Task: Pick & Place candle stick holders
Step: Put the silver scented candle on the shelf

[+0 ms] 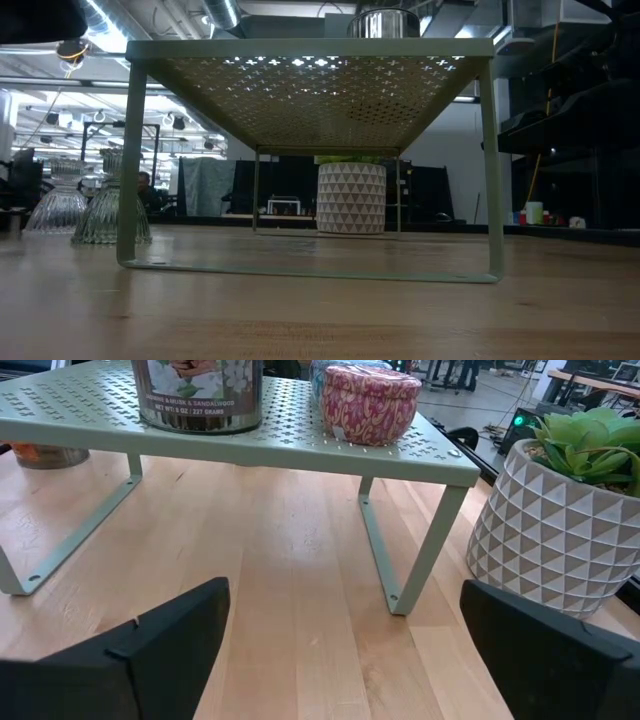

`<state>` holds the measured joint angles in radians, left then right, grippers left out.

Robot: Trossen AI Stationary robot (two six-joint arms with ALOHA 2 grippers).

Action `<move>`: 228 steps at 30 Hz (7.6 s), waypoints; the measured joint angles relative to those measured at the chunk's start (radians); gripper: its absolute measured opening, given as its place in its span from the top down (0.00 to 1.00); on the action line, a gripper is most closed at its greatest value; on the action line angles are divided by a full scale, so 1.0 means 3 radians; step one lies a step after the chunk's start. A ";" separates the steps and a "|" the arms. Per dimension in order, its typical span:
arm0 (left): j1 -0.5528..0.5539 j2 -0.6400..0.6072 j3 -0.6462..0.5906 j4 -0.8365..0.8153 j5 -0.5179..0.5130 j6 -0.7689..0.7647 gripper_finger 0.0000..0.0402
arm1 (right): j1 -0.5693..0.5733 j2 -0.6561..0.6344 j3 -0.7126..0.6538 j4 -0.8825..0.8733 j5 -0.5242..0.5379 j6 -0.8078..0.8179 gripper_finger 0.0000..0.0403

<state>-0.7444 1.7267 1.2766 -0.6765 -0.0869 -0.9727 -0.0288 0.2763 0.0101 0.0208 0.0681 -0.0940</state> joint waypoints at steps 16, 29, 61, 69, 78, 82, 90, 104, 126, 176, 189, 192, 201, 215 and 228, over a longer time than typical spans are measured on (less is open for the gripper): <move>-0.0123 0.0045 -0.0001 0.0056 -0.0087 0.0252 0.00 | 0.0001 -0.0001 0.0000 0.0000 0.0000 0.0000 0.01; -0.0302 0.0103 -0.0001 0.0084 -0.0375 0.0777 0.00 | 0.0001 0.0000 0.0000 -0.0001 0.0000 0.0000 0.01; -0.0327 0.0520 -0.0032 0.0109 -0.0623 0.0641 0.00 | 0.0001 0.0000 0.0000 0.0000 0.0000 0.0000 0.01; -0.0323 0.0520 -0.0032 0.0251 -0.0707 0.0608 0.00 | 0.0000 0.0000 0.0000 -0.0001 0.0000 0.0000 0.01; -0.0287 0.0520 -0.0032 0.0252 -0.0777 0.0580 0.05 | 0.0000 -0.0001 0.0000 0.0000 0.0000 0.0000 0.01; -0.0263 0.0519 -0.0032 0.0251 -0.0773 0.0578 0.13 | 0.0000 0.0000 0.0000 -0.0001 0.0000 0.0000 0.01; -0.0231 0.0518 -0.0032 0.0250 -0.0740 0.0554 0.13 | 0.0000 0.0000 0.0000 -0.0001 0.0000 0.0000 0.01; -0.0273 0.0497 -0.0025 0.0183 -0.0700 0.0368 0.13 | 0.0000 -0.0001 0.0000 -0.0001 0.0001 0.0000 0.01; -0.0284 -0.0373 -0.0024 -0.0550 -0.0878 0.0023 0.13 | 0.0000 0.0000 0.0000 -0.0001 0.0000 0.0000 0.01; 0.2010 -0.1405 -0.0022 -0.0698 -0.0029 0.2454 0.13 | 0.0000 0.0000 -0.0001 -0.0001 0.0000 0.0000 0.01; 0.2324 -0.1253 -0.0019 -0.0303 0.0418 0.2968 0.13 | 0.0001 -0.0001 -0.0001 0.0000 0.0000 0.0000 0.01; 0.2363 -0.1193 -0.0019 -0.0270 0.0478 0.3014 0.13 | 0.0000 0.0000 -0.0001 -0.0001 0.0000 0.0000 0.01; 0.2451 -0.0867 0.0202 -0.0372 0.0468 0.3174 0.13 | 0.0001 0.0000 -0.0001 -0.0001 0.0000 0.0000 0.01; 0.2436 -0.0506 0.0512 -0.0644 0.0435 0.3244 0.13 | 0.0000 0.0000 -0.0001 0.0000 0.0000 0.0000 0.01; 0.2347 -0.0467 0.0512 -0.0537 0.0331 0.3165 0.13 | 0.0001 -0.0001 -0.0001 0.0000 0.0000 0.0000 0.01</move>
<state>-0.0405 1.5867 1.4303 -0.8375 0.0124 -0.0231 -0.0286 0.2760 0.0097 0.0207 0.0681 -0.0940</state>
